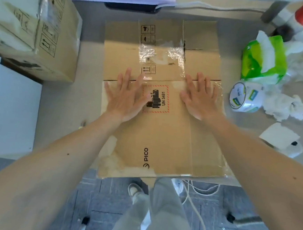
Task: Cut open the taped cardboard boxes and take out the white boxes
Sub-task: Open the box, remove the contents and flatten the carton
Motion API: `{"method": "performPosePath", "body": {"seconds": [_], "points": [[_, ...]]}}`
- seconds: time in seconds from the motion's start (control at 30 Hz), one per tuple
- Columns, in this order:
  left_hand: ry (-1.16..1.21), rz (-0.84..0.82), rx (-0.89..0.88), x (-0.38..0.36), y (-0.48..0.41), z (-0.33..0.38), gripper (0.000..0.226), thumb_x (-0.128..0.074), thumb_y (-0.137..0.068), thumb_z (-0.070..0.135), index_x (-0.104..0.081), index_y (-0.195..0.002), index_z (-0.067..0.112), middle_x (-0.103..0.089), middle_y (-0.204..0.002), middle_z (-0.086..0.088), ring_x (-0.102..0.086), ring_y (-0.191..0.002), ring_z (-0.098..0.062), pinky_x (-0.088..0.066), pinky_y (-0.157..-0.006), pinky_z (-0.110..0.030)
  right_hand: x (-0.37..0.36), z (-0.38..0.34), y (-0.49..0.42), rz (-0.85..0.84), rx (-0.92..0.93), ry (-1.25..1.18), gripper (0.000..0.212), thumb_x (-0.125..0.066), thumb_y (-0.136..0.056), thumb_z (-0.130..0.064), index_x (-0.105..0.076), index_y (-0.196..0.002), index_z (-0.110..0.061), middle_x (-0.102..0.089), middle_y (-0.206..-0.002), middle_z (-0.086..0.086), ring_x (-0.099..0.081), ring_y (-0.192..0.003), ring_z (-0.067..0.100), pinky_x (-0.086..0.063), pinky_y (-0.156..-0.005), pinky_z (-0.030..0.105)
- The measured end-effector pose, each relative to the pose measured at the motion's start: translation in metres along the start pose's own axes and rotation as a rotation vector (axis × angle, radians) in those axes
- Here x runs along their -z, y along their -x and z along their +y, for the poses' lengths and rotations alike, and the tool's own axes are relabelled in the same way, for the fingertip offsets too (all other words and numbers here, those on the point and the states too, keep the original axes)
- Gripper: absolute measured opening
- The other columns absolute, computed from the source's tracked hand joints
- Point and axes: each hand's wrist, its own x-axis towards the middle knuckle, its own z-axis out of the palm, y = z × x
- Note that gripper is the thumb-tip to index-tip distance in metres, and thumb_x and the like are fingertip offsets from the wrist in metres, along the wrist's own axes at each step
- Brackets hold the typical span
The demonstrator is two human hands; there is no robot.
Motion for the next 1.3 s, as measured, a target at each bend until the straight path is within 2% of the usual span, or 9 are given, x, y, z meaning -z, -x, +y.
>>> {"method": "performPosePath", "body": {"seconds": [0.07,0.3,0.53,0.83,1.0,1.1,1.2,1.23,1.3], "points": [[0.064,-0.006,-0.003,-0.013,0.041,0.000,0.074,-0.014,-0.089,0.082,0.014,-0.151,0.053,0.024,-0.164,0.007,0.018,-0.152,-0.027,0.014,-0.112,-0.068,-0.019,0.007,0.042,0.002,-0.021,-0.007,0.063,-0.021,-0.098,-0.062,0.002,-0.153,-0.044,0.016,-0.164,-0.002,0.019,-0.149,0.024,0.014,-0.119,0.051],[-0.106,-0.102,0.028,-0.051,0.123,-0.005,0.074,-0.009,-0.087,0.084,0.007,-0.151,0.051,0.020,-0.164,0.011,0.022,-0.151,-0.028,0.004,-0.109,-0.076,-0.065,0.011,0.148,-0.031,-0.088,0.026,0.070,-0.022,-0.094,-0.070,0.004,-0.153,-0.043,0.016,-0.164,-0.004,0.017,-0.150,0.025,0.011,-0.120,0.050],[-0.251,-0.049,0.045,-0.064,0.125,-0.001,0.078,0.000,-0.082,0.085,0.008,-0.151,0.050,0.015,-0.166,0.004,0.016,-0.151,-0.036,-0.002,-0.106,-0.079,-0.086,0.006,0.154,0.132,-0.136,0.123,0.072,-0.013,-0.090,-0.072,0.000,-0.153,-0.041,0.002,-0.165,0.000,0.006,-0.151,0.029,0.003,-0.121,0.052],[-0.257,-0.058,0.058,-0.061,0.123,0.001,0.076,-0.008,-0.085,0.085,0.004,-0.152,0.051,0.013,-0.166,0.005,0.017,-0.151,-0.034,-0.002,-0.107,-0.076,-0.087,0.005,0.149,0.137,-0.150,0.140,0.074,-0.018,-0.089,-0.072,-0.003,-0.154,-0.041,-0.002,-0.164,0.002,0.004,-0.151,0.030,0.001,-0.120,0.054],[-0.235,-0.168,0.058,-0.049,0.123,0.002,0.076,-0.012,-0.085,0.084,0.006,-0.151,0.052,0.019,-0.164,0.009,0.020,-0.150,-0.031,-0.002,-0.110,-0.075,-0.077,0.005,0.151,0.082,-0.145,0.125,0.073,-0.021,-0.088,-0.072,-0.005,-0.153,-0.041,-0.002,-0.163,0.001,0.004,-0.150,0.030,0.003,-0.119,0.054],[-0.146,-0.168,0.077,-0.028,0.116,0.001,0.068,-0.031,-0.089,0.076,-0.015,-0.150,0.049,-0.001,-0.164,0.007,0.003,-0.150,-0.026,-0.013,-0.112,-0.068,-0.058,-0.003,0.143,0.030,-0.176,0.052,0.065,-0.036,-0.090,-0.065,-0.021,-0.147,-0.037,-0.011,-0.156,0.004,-0.009,-0.145,0.032,-0.008,-0.116,0.053],[0.062,-0.078,0.222,0.002,0.094,-0.008,0.056,-0.054,-0.089,0.061,-0.047,-0.138,0.037,-0.030,-0.151,0.000,-0.026,-0.138,-0.030,-0.034,-0.108,-0.054,-0.024,-0.011,0.122,0.092,-0.182,-0.111,0.040,-0.048,-0.091,-0.043,-0.050,-0.125,-0.023,-0.037,-0.136,0.006,-0.036,-0.126,0.031,-0.027,-0.105,0.045],[0.112,-0.065,0.278,0.010,0.083,-0.013,0.054,-0.057,-0.085,0.061,-0.053,-0.131,0.034,-0.036,-0.145,-0.004,-0.032,-0.134,-0.032,-0.037,-0.104,-0.050,-0.012,-0.011,0.111,0.109,-0.198,-0.162,0.034,-0.049,-0.091,-0.038,-0.055,-0.119,-0.020,-0.041,-0.130,0.006,-0.038,-0.123,0.030,-0.028,-0.104,0.042],[0.157,-0.021,0.361,0.024,0.059,-0.021,0.056,-0.057,-0.075,0.066,-0.059,-0.116,0.028,-0.050,-0.131,-0.011,-0.040,-0.128,-0.036,-0.041,-0.098,-0.045,0.008,-0.007,0.088,0.114,-0.260,-0.232,0.034,-0.048,-0.092,-0.034,-0.055,-0.120,-0.016,-0.041,-0.133,0.010,-0.036,-0.126,0.032,-0.028,-0.107,0.042]]}}
